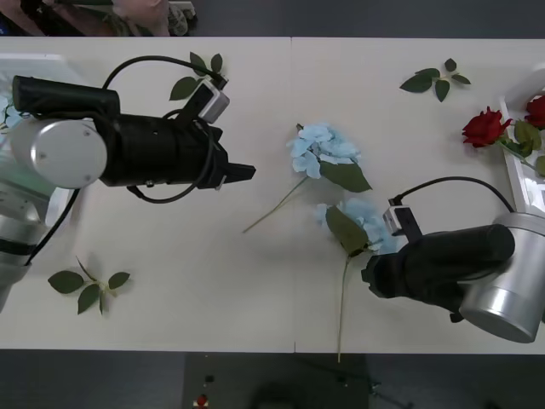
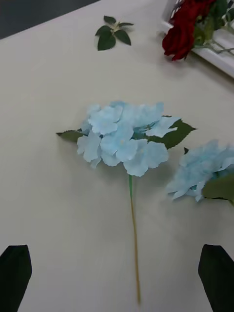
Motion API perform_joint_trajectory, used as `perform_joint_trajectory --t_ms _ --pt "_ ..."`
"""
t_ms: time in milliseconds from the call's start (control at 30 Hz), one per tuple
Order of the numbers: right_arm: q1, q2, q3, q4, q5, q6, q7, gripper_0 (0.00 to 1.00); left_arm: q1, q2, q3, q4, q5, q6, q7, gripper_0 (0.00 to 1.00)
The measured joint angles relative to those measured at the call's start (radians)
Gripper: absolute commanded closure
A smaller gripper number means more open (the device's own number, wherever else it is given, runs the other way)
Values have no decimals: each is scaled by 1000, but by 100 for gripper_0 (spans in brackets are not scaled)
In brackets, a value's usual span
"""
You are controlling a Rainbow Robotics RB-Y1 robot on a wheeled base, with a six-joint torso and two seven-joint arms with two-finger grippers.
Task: Put the red flowers into the right box and the blue flowers into the left box
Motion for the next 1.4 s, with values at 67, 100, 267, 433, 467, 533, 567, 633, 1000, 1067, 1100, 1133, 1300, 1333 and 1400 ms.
perform_joint_trajectory --t_ms 67,100,267,433,467,533,567,633,1000,1067,1100,1133,1300,1333,1400 --pt "-22 4 35 20 1 -1 -4 44 -7 -34 -21 29 -69 0 0 0" --pt "-33 10 51 32 1 -2 -7 44 -16 -48 -36 46 -100 -1 0 0" --pt "-49 64 75 65 26 -3 -53 44 -85 -96 -123 173 -219 -58 0 0" --pt "-54 110 83 76 39 -3 -68 44 -176 -147 -196 344 -278 -122 0 0" --pt "-59 117 92 77 52 -3 -74 44 -194 -157 -208 372 -291 -130 0 0" --pt "-76 130 117 83 77 -3 -118 44 -231 -176 -236 435 -314 -151 0 0" --pt "-85 135 128 88 82 -3 -137 44 -247 -183 -251 460 -318 -163 0 0" --pt "-99 148 142 104 85 -3 -156 44 -280 -197 -289 519 -319 -203 0 0" --pt "-102 234 123 210 122 -2 -156 44 -372 -283 -410 724 -319 -269 6 0" --pt "-102 244 123 226 131 -2 -156 48 -372 -296 -410 734 -319 -269 6 0" --pt "-102 249 123 234 132 -2 -156 49 -372 -302 -410 735 -319 -269 6 0" --pt "-103 253 123 242 132 -2 -156 52 -372 -307 -410 736 -319 -269 7 0" --pt "-116 257 125 260 132 1 -156 68 -372 -325 -418 736 -319 -308 11 0" --pt "-119 258 125 265 133 1 -156 73 -372 -324 -428 736 -320 -320 12 0" --pt "-124 258 125 269 139 1 -156 86 -372 -324 -453 736 -321 -334 12 16"
